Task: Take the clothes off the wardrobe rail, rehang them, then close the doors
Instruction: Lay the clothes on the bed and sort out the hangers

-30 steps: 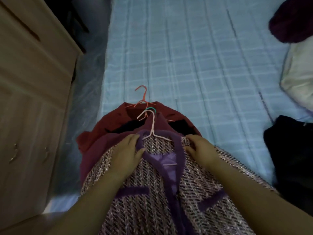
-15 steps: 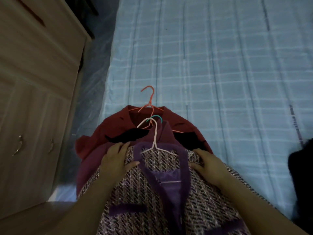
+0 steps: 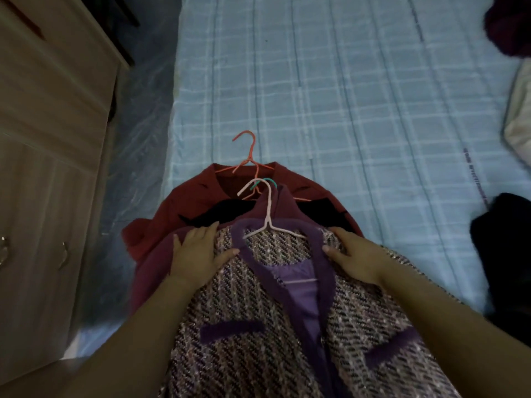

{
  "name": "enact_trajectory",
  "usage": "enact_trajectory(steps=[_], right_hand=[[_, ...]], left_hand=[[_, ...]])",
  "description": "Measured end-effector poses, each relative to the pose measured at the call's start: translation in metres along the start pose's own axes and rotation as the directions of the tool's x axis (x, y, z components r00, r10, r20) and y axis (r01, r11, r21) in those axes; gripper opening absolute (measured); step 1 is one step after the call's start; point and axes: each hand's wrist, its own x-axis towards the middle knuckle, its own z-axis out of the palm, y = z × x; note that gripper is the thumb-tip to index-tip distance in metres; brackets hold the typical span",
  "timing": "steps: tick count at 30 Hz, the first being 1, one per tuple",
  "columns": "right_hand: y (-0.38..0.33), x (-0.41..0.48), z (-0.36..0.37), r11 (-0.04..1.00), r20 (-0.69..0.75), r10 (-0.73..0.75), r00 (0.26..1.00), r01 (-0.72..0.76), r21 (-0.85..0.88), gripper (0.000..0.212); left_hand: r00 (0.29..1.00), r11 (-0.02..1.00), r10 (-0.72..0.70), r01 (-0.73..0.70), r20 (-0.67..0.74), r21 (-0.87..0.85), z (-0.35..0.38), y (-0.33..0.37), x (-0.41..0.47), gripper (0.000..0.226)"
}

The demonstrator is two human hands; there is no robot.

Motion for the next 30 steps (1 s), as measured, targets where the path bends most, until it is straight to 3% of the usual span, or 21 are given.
enact_trajectory(steps=[3,9,13,18,21,30], right_hand=[[-0.006,-0.003,0.009,0.998,-0.092,0.018,0.996,-0.022,-0.051,0.054],[-0.037,-0.073,0.011,0.981,-0.287,-0.163,0.944,0.124,-0.148,0.05],[-0.066,-0.125,-0.005,0.968,-0.395,-0.242,0.886,0.194,-0.158,0.05],[-0.091,-0.189,-0.038,0.958,-0.497,-0.286,0.819,0.252,-0.137,0.047],[-0.103,-0.226,-0.048,0.936,-0.548,-0.344,0.762,0.328,-0.13,0.044],[-0.197,-0.317,-0.057,0.781,-0.575,-0.599,0.557,0.567,-0.264,0.04]], left_hand=[[0.987,0.996,0.085,-0.08,-0.138,0.047,0.001,-0.001,-0.008,0.082],[0.945,0.907,0.242,-0.3,-0.219,-0.294,-0.011,-0.027,-0.08,0.061],[0.896,0.899,0.224,-0.342,-0.383,-0.274,-0.045,-0.021,-0.127,0.053],[0.822,0.921,0.174,-0.331,-0.542,-0.205,-0.094,0.008,-0.199,0.041],[0.749,0.935,0.112,-0.302,-0.653,-0.186,-0.113,0.025,-0.257,0.048],[0.532,0.982,-0.12,-0.06,-0.838,-0.179,-0.146,0.017,-0.442,0.054]])
